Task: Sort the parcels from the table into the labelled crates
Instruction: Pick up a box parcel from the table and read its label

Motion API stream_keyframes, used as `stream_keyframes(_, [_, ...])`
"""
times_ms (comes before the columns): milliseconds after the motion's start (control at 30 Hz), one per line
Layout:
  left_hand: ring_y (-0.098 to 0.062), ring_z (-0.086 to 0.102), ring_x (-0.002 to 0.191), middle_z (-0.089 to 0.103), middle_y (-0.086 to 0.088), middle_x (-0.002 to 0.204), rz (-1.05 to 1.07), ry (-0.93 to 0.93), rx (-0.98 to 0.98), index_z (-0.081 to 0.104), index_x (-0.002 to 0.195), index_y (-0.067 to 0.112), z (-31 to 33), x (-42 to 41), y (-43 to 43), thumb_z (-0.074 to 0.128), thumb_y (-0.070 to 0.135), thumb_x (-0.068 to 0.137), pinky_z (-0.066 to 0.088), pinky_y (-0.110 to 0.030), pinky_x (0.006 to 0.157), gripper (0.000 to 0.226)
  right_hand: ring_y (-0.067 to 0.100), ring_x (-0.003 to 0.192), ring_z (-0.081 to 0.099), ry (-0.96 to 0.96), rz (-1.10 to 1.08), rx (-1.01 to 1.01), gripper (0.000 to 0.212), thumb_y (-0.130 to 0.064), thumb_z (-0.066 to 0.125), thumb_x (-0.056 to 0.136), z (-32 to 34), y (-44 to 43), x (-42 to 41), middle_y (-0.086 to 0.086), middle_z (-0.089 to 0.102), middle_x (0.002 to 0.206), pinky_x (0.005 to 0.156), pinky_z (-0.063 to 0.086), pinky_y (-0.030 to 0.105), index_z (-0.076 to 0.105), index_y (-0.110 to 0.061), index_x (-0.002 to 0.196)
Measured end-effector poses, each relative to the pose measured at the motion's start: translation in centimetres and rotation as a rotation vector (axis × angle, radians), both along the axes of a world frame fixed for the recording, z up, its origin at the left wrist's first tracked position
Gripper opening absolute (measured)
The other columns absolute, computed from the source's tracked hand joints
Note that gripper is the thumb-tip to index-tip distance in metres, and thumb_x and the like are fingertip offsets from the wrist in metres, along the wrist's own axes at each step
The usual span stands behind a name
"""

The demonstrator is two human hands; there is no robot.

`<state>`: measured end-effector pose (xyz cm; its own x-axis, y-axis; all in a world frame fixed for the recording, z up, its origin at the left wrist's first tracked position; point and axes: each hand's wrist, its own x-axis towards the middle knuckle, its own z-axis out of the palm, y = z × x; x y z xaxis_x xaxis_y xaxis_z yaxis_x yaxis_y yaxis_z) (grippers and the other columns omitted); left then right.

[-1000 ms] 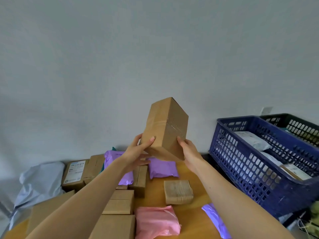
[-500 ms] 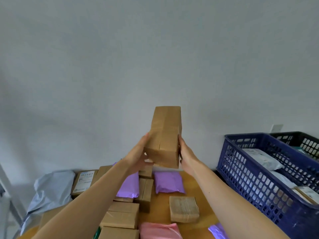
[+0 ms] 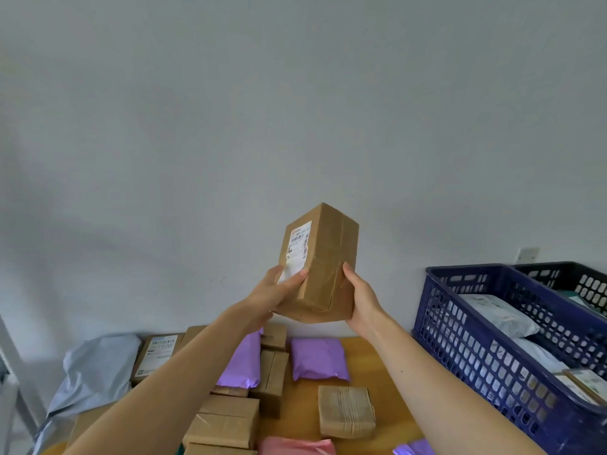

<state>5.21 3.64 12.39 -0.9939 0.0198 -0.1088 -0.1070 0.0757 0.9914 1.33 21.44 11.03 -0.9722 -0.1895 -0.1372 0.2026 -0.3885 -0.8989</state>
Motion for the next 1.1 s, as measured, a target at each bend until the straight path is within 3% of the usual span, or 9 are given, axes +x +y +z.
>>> stream_keyframes(133, [-0.019,0.061,0.109,0.051,0.000,0.135,0.070,-0.019,0.023,0.020,0.149,0.026,-0.2,-0.1,0.2,0.074,0.059,0.062,0.049,-0.040,0.097,0.108,0.023,0.105,0.063,0.068,-0.109,0.142,0.035,-0.044,0.052,0.096,-0.2,0.4,-0.4,0.003,0.066,0.115,0.091,0.053,0.046,0.048,-0.027,0.125])
stream_keyframes(233, [-0.024,0.059,0.109,0.047,-0.006,0.140,0.144,-0.041,0.047,0.017,0.152,0.017,-0.4,-0.2,0.3,0.078,0.055,0.062,0.053,-0.037,0.086,0.115,0.011,0.099,0.059,0.188,-0.169,0.284,0.033,-0.045,0.050,0.097,-0.1,0.6,-0.2,-0.011,0.060,0.112,0.077,0.054,0.032,0.038,-0.044,0.127])
stream_keyframes(367, [-0.022,0.065,0.099,0.060,-0.005,0.121,0.218,-0.033,-0.025,0.038,0.142,0.006,-0.9,-0.3,0.0,0.082,0.048,0.065,0.057,-0.033,0.077,0.099,0.013,0.113,0.055,0.239,-0.090,0.369,0.053,-0.049,0.053,0.094,0.0,1.0,-0.6,-0.007,0.053,0.132,0.097,0.049,0.039,0.034,-0.039,0.142])
stream_keyframes(467, [-0.014,0.069,0.078,0.068,0.001,0.095,0.230,0.018,-0.026,0.061,0.112,0.009,-1.1,-0.3,0.0,0.084,0.046,0.062,0.054,-0.022,0.054,0.066,0.005,0.106,0.057,0.226,0.042,0.379,0.062,-0.060,0.058,0.085,0.6,1.6,-0.3,-0.013,0.058,0.121,0.082,0.051,0.026,0.038,-0.038,0.140])
stream_keyframes(567, [-0.015,0.067,0.081,0.064,0.001,0.098,0.277,0.045,0.040,0.055,0.112,0.018,-1.1,-0.7,-0.3,0.081,0.036,0.073,0.055,-0.027,0.055,0.051,-0.005,0.097,0.053,0.234,0.112,0.434,0.061,-0.060,0.063,0.078,1.1,2.0,-0.3,-0.021,0.058,0.112,0.070,0.039,0.015,0.043,-0.038,0.131])
stream_keyframes(700, [-0.020,0.066,0.075,0.068,-0.010,0.099,0.311,0.065,0.132,0.052,0.116,0.012,-1.2,-1.2,-0.7,0.070,0.023,0.087,0.054,-0.029,0.054,0.036,0.007,0.103,0.062,0.277,0.055,0.429,0.030,-0.028,0.063,0.089,1.3,2.2,-0.9,-0.010,0.068,0.110,0.080,0.047,0.019,0.061,-0.026,0.119])
stream_keyframes(833, [-0.022,0.066,0.089,0.068,-0.009,0.113,0.334,0.134,0.203,0.052,0.118,0.010,-1.5,-1.5,-1.5,0.066,0.017,0.090,0.055,-0.032,0.066,0.032,0.019,0.114,0.061,0.359,-0.009,0.392,0.035,-0.004,0.058,0.088,1.3,1.9,-1.1,0.000,0.068,0.120,0.104,0.045,0.036,0.065,-0.022,0.118])
stream_keyframes(967, [-0.021,0.066,0.098,0.065,-0.003,0.123,0.296,0.177,0.223,0.054,0.128,0.013,-1.5,-1.4,-2.0,0.065,0.012,0.090,0.055,-0.030,0.071,0.040,0.020,0.115,0.061,0.377,-0.026,0.385,0.040,0.001,0.057,0.087,1.3,1.5,-1.1,0.002,0.065,0.124,0.104,0.045,0.038,0.062,-0.020,0.122])
stream_keyframes(1100, [-0.015,0.067,0.096,0.065,-0.001,0.124,0.269,0.194,0.217,0.057,0.131,0.012,-1.8,-1.5,-2.4,0.069,0.010,0.087,0.055,-0.021,0.064,0.046,0.013,0.108,0.064,0.379,-0.079,0.372,0.040,0.000,0.057,0.088,0.6,1.3,-0.5,-0.004,0.067,0.115,0.091,0.052,0.027,0.063,-0.027,0.117])
